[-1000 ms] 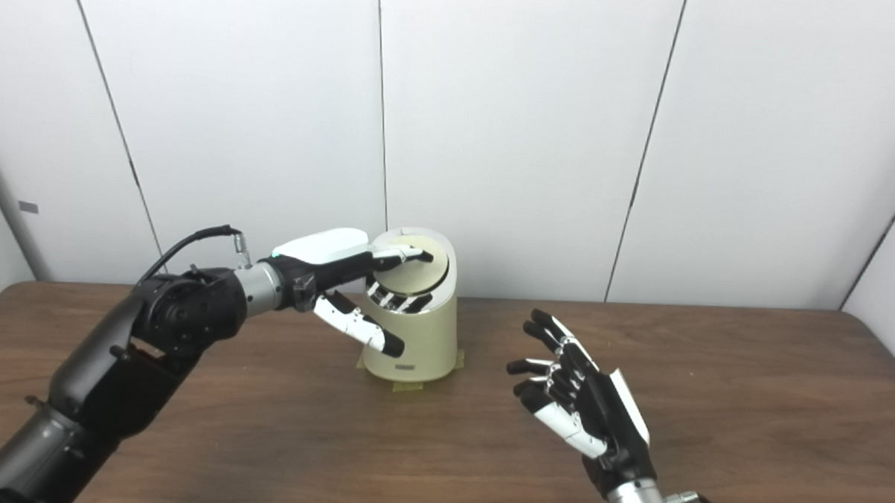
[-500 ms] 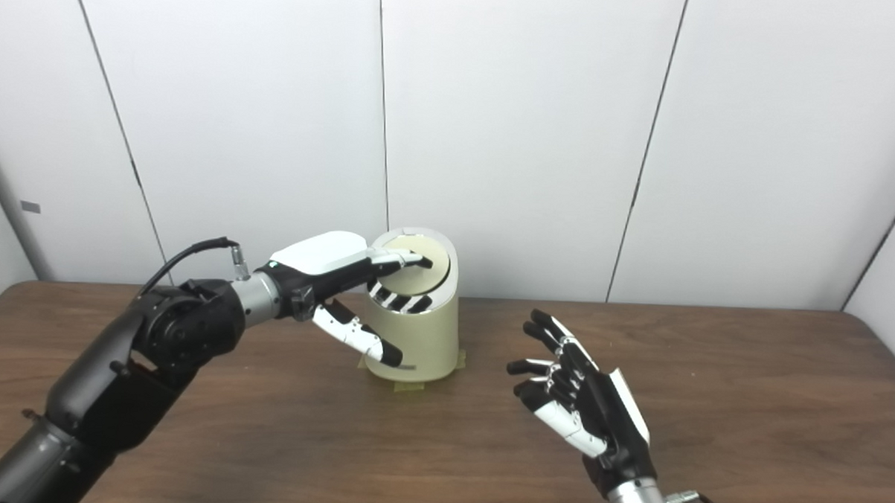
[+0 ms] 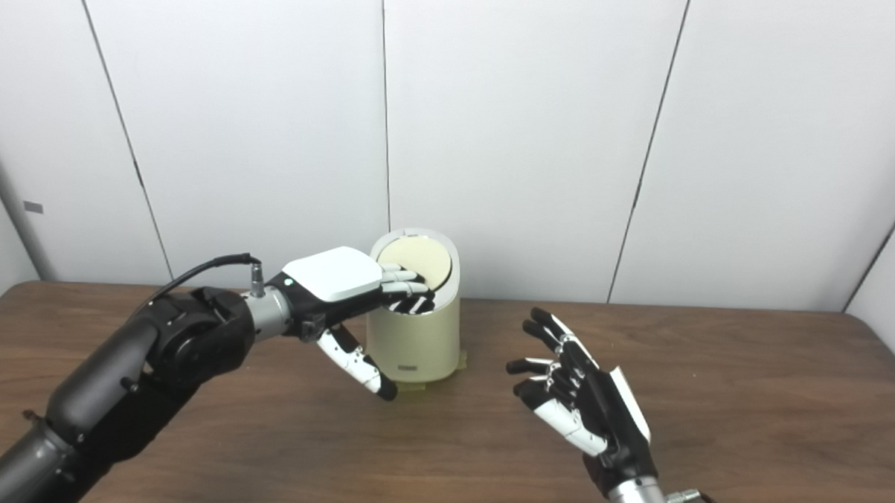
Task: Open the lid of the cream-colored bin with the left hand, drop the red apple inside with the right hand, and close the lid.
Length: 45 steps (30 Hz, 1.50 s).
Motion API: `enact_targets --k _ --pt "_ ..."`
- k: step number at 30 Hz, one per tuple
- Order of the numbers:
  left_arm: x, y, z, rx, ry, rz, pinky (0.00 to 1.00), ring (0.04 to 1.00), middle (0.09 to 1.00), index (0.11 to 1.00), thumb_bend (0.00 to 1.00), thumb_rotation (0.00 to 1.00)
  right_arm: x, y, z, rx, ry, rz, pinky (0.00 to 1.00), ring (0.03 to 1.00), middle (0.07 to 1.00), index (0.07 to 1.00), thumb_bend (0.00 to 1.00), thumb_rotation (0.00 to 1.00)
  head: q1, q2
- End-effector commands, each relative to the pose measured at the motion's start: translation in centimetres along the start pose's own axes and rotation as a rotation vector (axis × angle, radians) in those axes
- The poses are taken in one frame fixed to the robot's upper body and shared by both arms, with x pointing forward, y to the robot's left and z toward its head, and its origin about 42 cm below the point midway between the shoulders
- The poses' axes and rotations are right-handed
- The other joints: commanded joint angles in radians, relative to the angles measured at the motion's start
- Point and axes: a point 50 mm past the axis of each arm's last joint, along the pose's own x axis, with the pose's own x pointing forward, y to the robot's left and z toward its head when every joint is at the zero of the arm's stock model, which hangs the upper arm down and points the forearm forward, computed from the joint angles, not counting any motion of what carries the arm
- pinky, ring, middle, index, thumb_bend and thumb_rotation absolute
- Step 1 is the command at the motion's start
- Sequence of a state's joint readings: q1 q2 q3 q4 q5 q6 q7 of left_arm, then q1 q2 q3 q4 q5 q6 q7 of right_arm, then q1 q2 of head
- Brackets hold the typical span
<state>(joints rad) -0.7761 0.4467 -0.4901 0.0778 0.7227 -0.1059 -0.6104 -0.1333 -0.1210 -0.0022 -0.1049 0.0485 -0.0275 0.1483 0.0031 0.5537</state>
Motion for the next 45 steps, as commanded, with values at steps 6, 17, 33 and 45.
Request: enact_targets --k 6,17,33,45 --pt "0.1 -0.9 -0.2 -0.026 0.052 -0.155 0.86 0.931 0.954 0.942 1.00 0.72 1.0 -0.1 2.0 -0.006 -0.086 0.002 0.55 0.676 0.884 0.903 0.86 0.62 0.004 0.006" --pt "-0.2 -1.0 -0.3 -0.130 0.125 -0.217 0.88 0.958 0.978 0.972 1.00 0.80 0.8 -0.2 2.1 -0.001 -0.085 0.004 0.55 0.677 0.883 0.901 0.86 0.63 0.008 0.017" --pt "-0.8 0.5 -0.2 -0.102 0.224 -0.260 0.88 0.957 0.972 0.969 1.00 0.87 0.9 -0.1 2.4 -0.011 -0.087 0.007 0.54 0.660 0.868 0.888 0.84 0.64 0.013 0.031" --pt "-0.1 -0.7 0.4 -0.062 0.055 -0.071 0.95 0.996 0.999 0.987 1.00 0.85 0.9 0.1 2.4 0.011 -0.087 0.014 0.55 0.662 0.868 0.892 0.83 0.61 0.012 0.034"
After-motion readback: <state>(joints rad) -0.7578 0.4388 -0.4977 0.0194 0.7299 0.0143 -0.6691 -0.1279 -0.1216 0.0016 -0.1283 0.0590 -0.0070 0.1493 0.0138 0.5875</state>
